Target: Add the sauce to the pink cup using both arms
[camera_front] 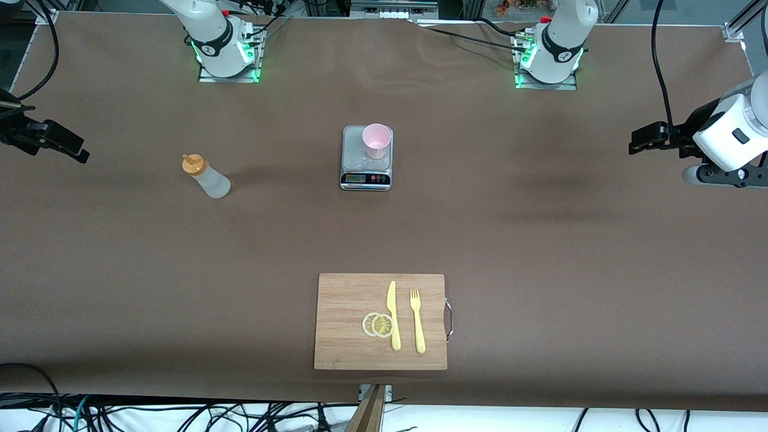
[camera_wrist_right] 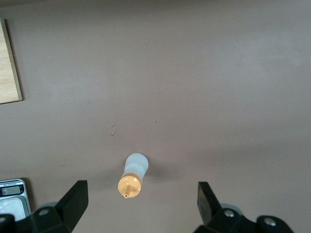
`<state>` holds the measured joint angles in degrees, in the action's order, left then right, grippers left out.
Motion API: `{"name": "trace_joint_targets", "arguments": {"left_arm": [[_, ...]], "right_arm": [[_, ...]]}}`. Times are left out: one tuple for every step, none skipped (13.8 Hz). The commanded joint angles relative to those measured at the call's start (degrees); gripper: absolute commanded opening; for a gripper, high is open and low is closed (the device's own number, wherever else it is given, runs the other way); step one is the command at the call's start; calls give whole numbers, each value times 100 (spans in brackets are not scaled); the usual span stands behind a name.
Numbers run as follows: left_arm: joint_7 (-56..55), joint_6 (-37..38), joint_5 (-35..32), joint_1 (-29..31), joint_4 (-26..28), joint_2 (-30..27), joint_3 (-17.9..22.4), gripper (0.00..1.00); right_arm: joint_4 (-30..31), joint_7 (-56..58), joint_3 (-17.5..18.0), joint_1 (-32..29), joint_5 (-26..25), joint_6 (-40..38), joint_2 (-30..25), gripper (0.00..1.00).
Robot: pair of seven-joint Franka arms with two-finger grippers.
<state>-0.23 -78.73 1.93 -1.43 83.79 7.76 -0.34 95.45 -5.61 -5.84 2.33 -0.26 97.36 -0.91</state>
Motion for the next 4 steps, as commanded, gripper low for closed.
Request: {"name": "trace_joint_targets", "arguments": {"left_arm": [[128,86,-70,29,-214,103,-37,100],[128,86,-70,29,-214,103,-37,100],[128,86,-70,37,-214,103,-37,100],[128,86,-70,29,-214,103,-37,100]], "right_arm": [[0,69,13,-31,87,64,-6,100],[0,69,13,-22,87,64,-6,100],[0,69,13,-22,79,55,-6,100],[0,95,13,-22,79,63,-15,100]]}}
